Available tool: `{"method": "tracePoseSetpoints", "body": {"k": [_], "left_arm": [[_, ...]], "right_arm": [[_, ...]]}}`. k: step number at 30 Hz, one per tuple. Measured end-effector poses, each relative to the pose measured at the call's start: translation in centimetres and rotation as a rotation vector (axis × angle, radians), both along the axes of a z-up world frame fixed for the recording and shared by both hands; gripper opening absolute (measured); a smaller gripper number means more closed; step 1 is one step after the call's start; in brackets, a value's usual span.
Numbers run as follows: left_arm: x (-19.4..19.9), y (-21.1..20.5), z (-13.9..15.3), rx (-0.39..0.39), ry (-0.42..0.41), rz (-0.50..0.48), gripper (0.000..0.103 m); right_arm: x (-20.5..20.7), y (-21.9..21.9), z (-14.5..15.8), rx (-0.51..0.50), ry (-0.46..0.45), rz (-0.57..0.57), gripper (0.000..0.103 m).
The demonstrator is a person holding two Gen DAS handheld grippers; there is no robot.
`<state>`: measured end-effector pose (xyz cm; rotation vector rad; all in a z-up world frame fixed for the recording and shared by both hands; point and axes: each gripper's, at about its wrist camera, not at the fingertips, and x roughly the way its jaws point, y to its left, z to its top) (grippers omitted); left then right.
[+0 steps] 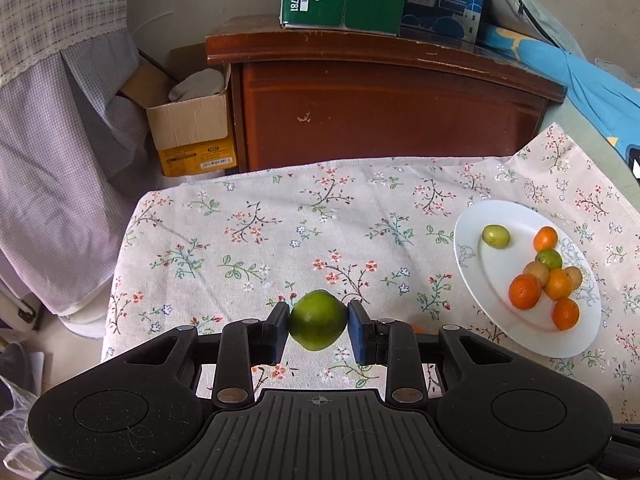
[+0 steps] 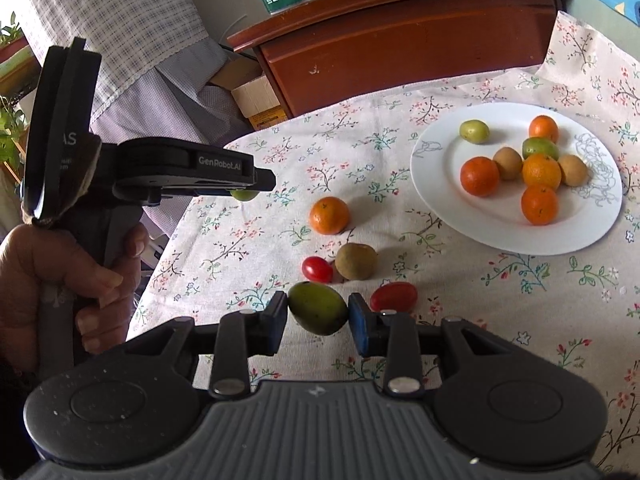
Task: Organize fruits
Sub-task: 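Carry both held fruits over the white plate, then lower both fruits onto the plate and open both grippers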
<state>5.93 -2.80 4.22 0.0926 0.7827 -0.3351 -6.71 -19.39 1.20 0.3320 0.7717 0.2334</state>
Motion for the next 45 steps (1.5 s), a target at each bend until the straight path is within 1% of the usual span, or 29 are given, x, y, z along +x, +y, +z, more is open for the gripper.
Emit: {"method": "tracePoseSetpoints", "body": {"k": [4, 9, 14, 18, 20, 27, 33, 39, 45], "left_arm": [[-0.5, -0.5, 0.8, -0.015, -0.018, -0.02, 0.029], [-0.9, -1.4, 1.8, -0.03, -0.052, -0.045, 0.029], [-0.9, -2.1, 2.6, -0.069, -0.055, -0.061, 0.029], [-0.9, -3.4, 3.0, -0.097, -0.05, -0.087, 0.029], [-1.0, -4.1, 3.1, -0.108, -0.05, -0.103, 0.029], [-1.3, -6.3, 3.3, -0.123, -0.055, -0.151, 0.029], [-1.5, -7.5, 3.0, -0.132, -0.051, -0.199, 0.029], [-1.1, -8.7, 1.7, -0.131, -0.022, -0.23, 0.029], [-0.1, -9.8, 0.4, -0.13, 0.005, -0.246, 0.029]], "right_arm": [[0.2, -1.1, 1.0, 0.002, -0.032, -0.036, 0.033], [0.6, -3.7, 2.9, 0.006, -0.085, -0.121, 0.033], [0.9, -5.9, 4.5, 0.005, -0.133, -0.189, 0.033], [1.3, -7.1, 5.2, -0.008, -0.148, -0.217, 0.033], [1.6, -7.6, 5.4, -0.013, -0.149, -0.231, 0.033], [2.4, -9.8, 5.7, 0.025, -0.14, -0.278, 0.033], [3.4, -11.1, 6.0, 0.033, -0.134, -0.289, 0.033], [5.7, -12.6, 5.2, 0.05, -0.109, -0.282, 0.033], [7.8, -13.1, 4.2, 0.034, -0.092, -0.263, 0.033]]}}
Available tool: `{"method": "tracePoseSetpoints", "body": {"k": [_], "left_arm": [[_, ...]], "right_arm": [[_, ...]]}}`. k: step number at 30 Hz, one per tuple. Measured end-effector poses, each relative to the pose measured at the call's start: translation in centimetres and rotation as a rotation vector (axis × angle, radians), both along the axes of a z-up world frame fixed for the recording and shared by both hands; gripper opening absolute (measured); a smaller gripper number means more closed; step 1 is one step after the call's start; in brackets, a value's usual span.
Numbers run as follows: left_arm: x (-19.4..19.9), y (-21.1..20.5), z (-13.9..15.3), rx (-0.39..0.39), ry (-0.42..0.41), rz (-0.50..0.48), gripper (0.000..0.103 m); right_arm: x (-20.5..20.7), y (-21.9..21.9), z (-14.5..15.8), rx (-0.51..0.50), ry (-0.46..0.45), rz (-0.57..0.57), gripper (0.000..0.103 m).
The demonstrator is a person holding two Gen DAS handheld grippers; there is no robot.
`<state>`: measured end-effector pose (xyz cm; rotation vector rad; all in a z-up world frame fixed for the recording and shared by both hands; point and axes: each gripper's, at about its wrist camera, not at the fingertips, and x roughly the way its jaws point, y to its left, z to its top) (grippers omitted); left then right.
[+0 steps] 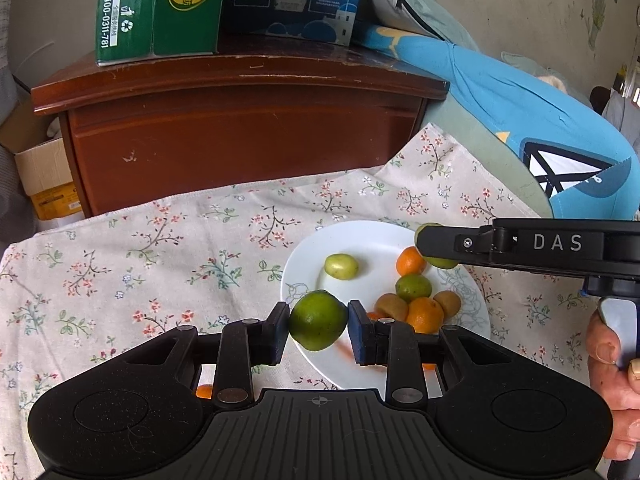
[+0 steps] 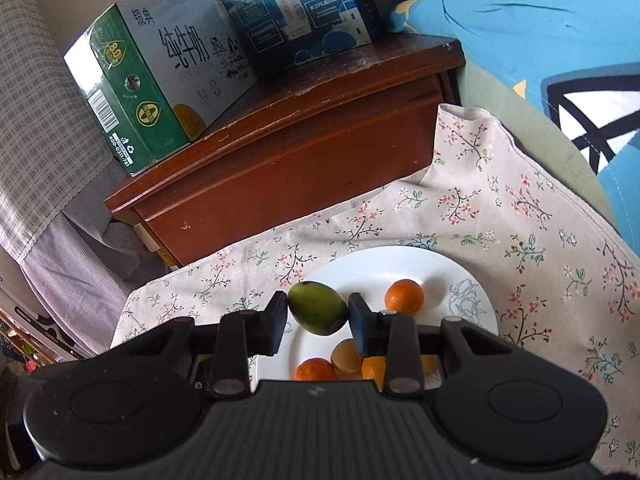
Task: Organize fruits
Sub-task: 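Lower both fruits onto the plate and open both grippers, then withdraw both grippers toward the loose tangerine and red tomatoes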
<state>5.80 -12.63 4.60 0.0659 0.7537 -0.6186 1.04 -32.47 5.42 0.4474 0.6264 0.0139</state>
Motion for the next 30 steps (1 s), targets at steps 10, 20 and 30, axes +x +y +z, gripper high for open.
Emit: {"method": "tracePoseSetpoints", "body": {"k": [10, 20, 30], "left_arm": [[1.5, -2.1, -1.7, -0.008, 0.044, -0.007, 0.029], [1.3, -3.6, -1.9, -0.02, 0.028, -0.025, 0.046], [-0.2, -1.9, 1.6, -0.019, -0.02, 0.004, 0.078]], "right_arm": [[2.9, -0.8, -2.5, 0.032, 0.072, -0.012, 0.033], [3.5, -1.6, -3.0, 0.057, 0.085, -0.048, 0.037], [2.8, -1.3, -1.6, 0.032, 0.057, -0.054, 0.045]]}}
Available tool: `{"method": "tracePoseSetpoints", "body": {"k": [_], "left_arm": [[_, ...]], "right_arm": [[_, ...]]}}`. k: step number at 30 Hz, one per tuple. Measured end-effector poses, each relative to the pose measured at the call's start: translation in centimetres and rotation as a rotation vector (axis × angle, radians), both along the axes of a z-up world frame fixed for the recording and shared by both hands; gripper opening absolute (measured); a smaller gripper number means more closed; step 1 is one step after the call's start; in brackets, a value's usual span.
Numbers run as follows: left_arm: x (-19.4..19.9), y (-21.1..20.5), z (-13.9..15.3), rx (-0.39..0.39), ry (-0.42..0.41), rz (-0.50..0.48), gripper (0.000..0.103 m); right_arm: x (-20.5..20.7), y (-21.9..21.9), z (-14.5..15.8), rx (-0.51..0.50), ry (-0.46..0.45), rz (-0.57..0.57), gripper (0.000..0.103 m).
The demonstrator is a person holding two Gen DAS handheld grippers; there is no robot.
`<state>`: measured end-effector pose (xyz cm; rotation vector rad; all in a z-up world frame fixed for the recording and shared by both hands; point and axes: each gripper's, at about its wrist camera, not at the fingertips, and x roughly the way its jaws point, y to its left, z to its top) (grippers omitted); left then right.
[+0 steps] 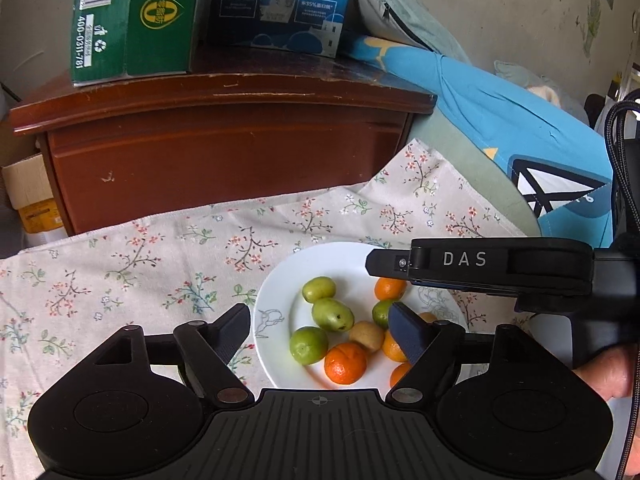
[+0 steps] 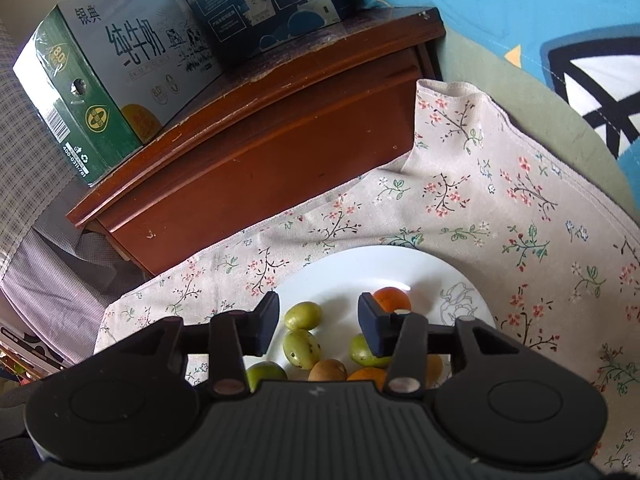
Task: Organize fruits
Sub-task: 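Withdraw both grippers toward the loose tangerine and red tomatoes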
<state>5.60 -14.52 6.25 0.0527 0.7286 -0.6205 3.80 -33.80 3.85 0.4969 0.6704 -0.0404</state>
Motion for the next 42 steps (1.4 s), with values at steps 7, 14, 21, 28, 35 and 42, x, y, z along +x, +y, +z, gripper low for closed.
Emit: {"method": "tracePoseSetpoints", "body": {"k": [7, 14, 21, 28, 35, 42], "left_arm": [[-1.0, 3.2, 1.6, 0.028, -0.023, 0.063, 0.083], [-1.9, 6.4, 2.2, 0.019, -0.004, 0.133, 0.084], [-2.8, 9.2, 2.3, 0.007, 0.027, 0.208, 0.084], [-3.8, 11.2, 1.8, 0.027, 0.043, 0.262, 0.084], [-4.7, 12.1, 0.6, 0.072, 0.074, 0.28, 0.084], [-5.2, 12.7, -0.7, 0.119, 0.102, 0.304, 0.084]], "right_arm": [[-1.7, 1.0, 0.8, -0.023, -0.01, 0.023, 0.045], [-3.5, 2.4, 0.9, -0.028, -0.004, 0.05, 0.046], [-5.9, 4.4, 0.5, -0.028, 0.011, 0.092, 0.046], [-8.1, 6.9, -0.1, -0.045, 0.022, 0.145, 0.047], [-9.6, 8.5, -1.3, -0.03, 0.053, 0.178, 0.047], [-10.1, 10.1, -2.6, -0.062, 0.087, 0.217, 0.047]]}}
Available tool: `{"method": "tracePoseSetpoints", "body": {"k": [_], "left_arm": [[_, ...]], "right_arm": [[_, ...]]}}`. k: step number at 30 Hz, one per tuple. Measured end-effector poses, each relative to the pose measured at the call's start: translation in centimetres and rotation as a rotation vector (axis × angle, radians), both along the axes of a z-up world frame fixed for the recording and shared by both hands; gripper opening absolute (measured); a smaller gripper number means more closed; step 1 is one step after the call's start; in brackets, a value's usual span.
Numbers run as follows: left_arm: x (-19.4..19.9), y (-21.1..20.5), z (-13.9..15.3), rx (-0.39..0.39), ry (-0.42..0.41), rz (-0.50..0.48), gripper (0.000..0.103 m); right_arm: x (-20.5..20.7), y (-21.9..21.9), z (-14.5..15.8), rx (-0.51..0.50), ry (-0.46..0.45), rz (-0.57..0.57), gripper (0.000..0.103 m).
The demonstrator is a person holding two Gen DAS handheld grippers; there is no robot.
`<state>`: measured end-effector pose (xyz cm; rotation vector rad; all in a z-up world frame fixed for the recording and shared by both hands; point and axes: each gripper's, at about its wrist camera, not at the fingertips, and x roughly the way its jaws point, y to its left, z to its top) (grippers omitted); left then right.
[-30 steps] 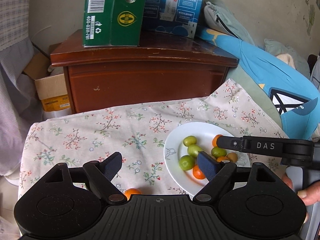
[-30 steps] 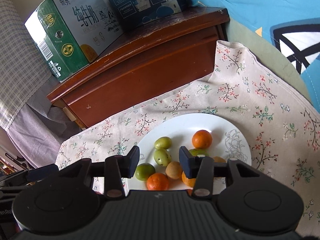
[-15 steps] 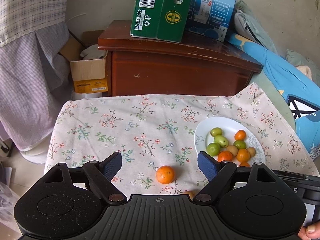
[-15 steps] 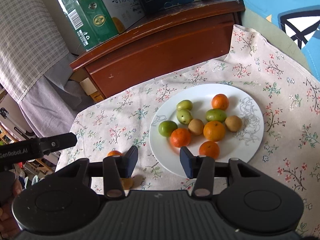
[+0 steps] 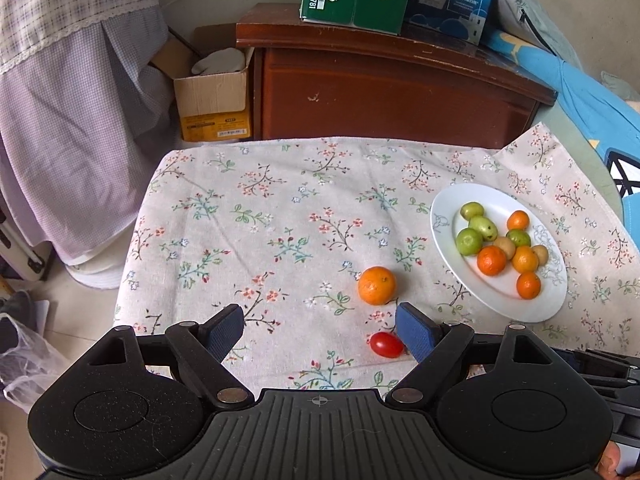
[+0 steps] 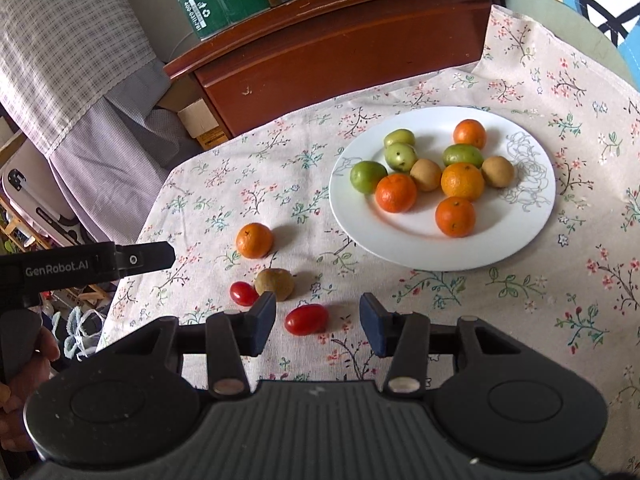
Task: Organize fruits
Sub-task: 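Withdraw both grippers toward the loose tangerine and red tomatoes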
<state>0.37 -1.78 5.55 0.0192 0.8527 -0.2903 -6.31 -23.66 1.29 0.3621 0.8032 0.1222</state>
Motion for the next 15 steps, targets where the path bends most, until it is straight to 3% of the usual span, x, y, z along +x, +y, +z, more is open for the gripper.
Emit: {"method": "tracePoseSetpoints", "body": {"k": [15], "left_arm": [[1.6, 0.1, -1.8, -0.041, 0.035, 0.017, 0.085]], "right_arm": [[0.8, 2.8, -1.9, -0.142, -0.01, 0.086, 0.047]]}}
